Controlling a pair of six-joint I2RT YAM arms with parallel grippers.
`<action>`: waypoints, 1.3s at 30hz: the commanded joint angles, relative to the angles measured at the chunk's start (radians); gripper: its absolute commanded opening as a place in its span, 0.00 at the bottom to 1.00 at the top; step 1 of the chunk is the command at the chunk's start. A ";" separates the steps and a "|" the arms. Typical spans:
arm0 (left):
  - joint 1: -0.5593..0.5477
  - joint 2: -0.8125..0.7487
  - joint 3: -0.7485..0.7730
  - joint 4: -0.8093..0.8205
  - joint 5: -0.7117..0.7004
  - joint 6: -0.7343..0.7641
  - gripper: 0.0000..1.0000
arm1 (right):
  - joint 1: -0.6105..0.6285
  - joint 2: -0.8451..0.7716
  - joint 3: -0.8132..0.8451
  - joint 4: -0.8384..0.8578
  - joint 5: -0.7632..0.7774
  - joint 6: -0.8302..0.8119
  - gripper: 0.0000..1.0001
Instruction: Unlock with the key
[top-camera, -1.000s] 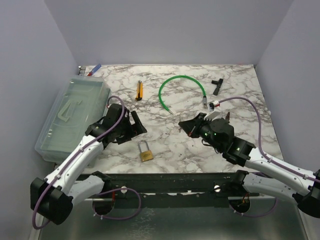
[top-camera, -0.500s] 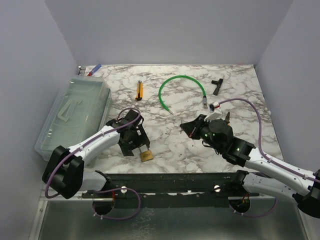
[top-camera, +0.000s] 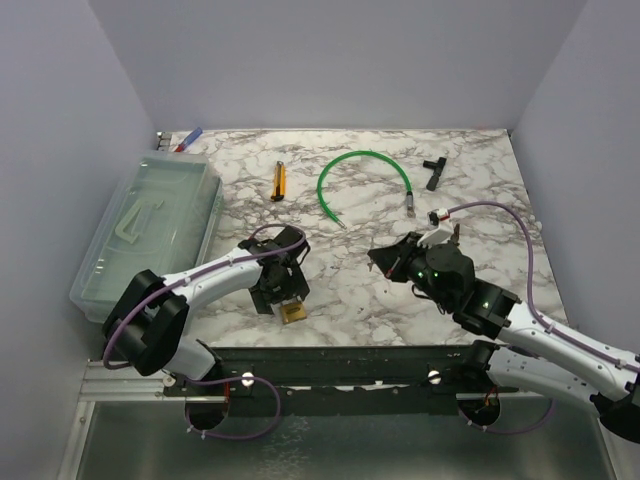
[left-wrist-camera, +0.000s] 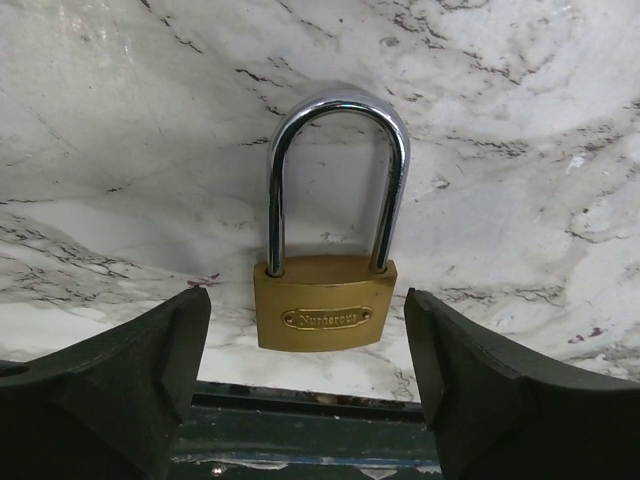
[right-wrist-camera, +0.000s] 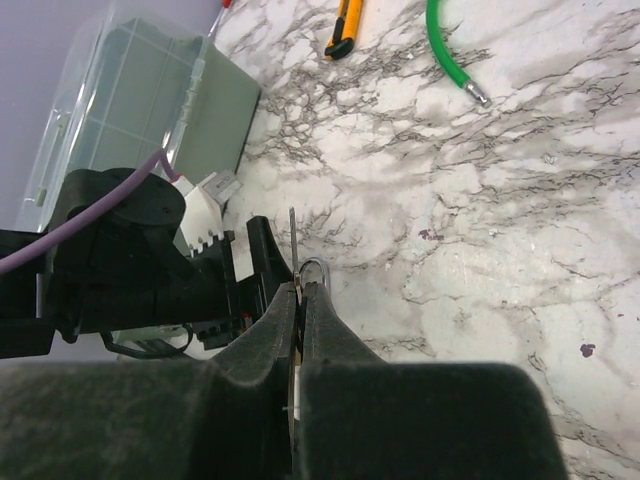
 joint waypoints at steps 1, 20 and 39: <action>-0.021 0.041 0.024 -0.011 -0.054 -0.064 0.83 | 0.004 -0.021 -0.018 -0.033 0.039 0.013 0.01; -0.089 0.124 0.033 0.025 -0.085 -0.049 0.73 | 0.004 -0.050 -0.037 -0.048 0.049 0.027 0.01; -0.106 0.169 0.030 0.119 -0.015 0.005 0.10 | 0.003 -0.093 -0.052 -0.083 0.064 0.038 0.01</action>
